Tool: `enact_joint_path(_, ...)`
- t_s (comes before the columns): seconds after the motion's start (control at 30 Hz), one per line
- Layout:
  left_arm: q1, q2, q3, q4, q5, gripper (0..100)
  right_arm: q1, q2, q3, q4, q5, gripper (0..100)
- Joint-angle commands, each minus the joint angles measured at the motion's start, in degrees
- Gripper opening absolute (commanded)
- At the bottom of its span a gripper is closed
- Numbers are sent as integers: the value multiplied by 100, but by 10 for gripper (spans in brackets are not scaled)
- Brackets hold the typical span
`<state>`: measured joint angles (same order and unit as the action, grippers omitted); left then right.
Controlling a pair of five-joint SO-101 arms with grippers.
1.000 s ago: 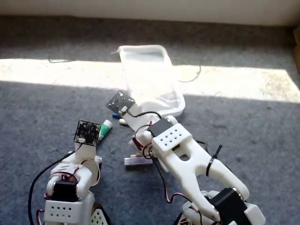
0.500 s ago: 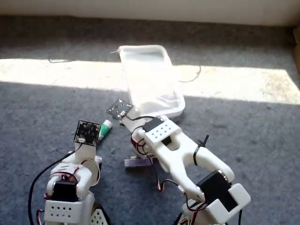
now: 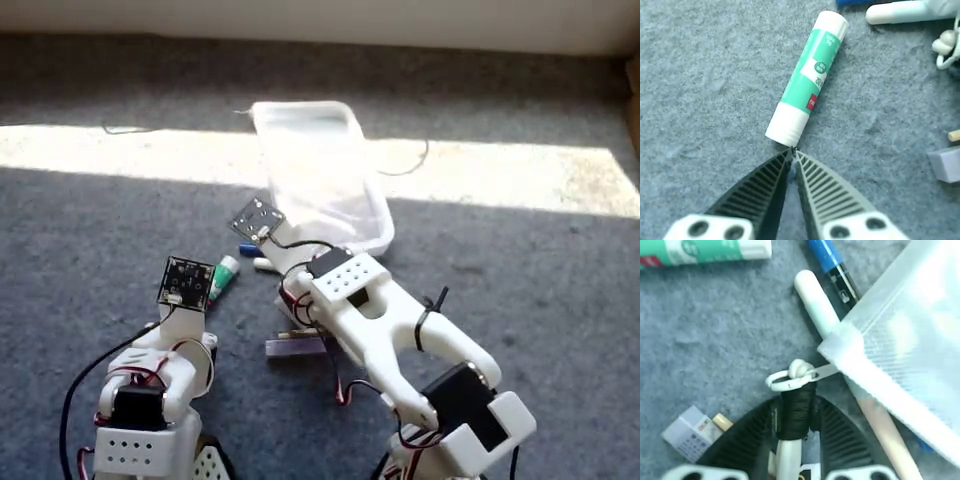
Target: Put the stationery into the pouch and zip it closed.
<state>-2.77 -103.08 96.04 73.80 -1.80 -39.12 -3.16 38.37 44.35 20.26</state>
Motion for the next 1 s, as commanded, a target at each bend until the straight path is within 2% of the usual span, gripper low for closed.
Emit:
enact_joint_path(0.0,-66,-13,110,18,26,8,57,-110,-321,620,35,7)
enact_joint_path(0.3,-66,-13,110,18,26,8,66,-1042,-462,1736,-62,8)
enact_joint_path(0.47,-66,-13,110,18,26,8,295,-1754,-462,2044,-580,18)
enact_joint_path(0.67,-66,-13,110,18,26,8,725,-2220,-479,2316,-809,168)
enact_joint_path(0.97,-66,-13,110,18,26,8,743,-2633,-462,2264,-809,170)
